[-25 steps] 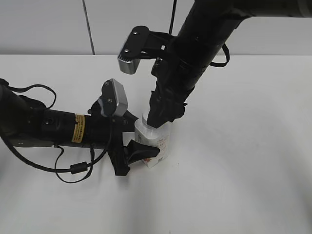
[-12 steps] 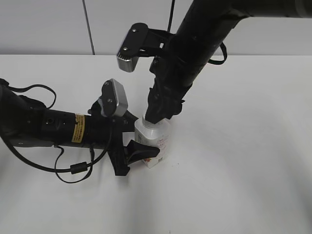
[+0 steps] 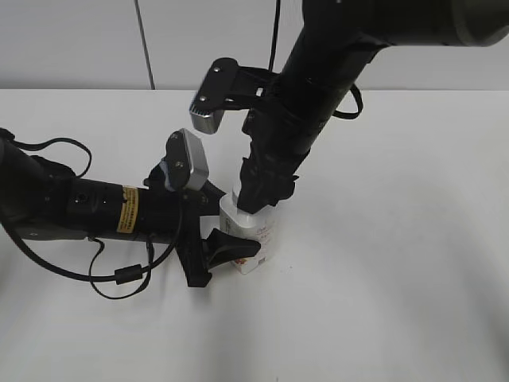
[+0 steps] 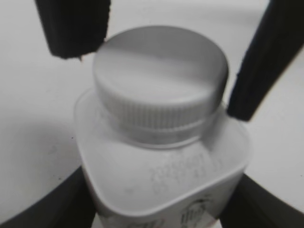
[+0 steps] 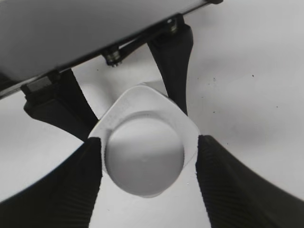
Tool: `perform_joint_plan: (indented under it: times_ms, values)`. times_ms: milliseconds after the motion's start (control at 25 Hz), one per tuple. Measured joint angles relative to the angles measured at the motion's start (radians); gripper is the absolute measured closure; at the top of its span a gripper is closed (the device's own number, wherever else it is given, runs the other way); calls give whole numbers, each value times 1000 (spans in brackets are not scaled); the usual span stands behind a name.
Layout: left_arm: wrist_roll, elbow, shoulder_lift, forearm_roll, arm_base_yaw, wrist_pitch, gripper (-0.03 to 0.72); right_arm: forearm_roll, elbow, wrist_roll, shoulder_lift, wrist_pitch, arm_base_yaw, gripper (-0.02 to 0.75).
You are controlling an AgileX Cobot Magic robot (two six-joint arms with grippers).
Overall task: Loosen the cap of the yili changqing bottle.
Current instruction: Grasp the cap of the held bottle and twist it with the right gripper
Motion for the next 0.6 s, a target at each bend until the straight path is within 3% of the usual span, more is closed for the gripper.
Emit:
perform_joint_plan:
  times_ms: [120,280,600]
  values:
    - [0,0,0,0,0,0,243,0,0,0,0,0,0,261]
    - [0,0,0,-2,0,0,243,1,0,0,0,1,0,348]
    - [2,0,0,-3,0,1,246,-7,0,-144,0,2,1,351]
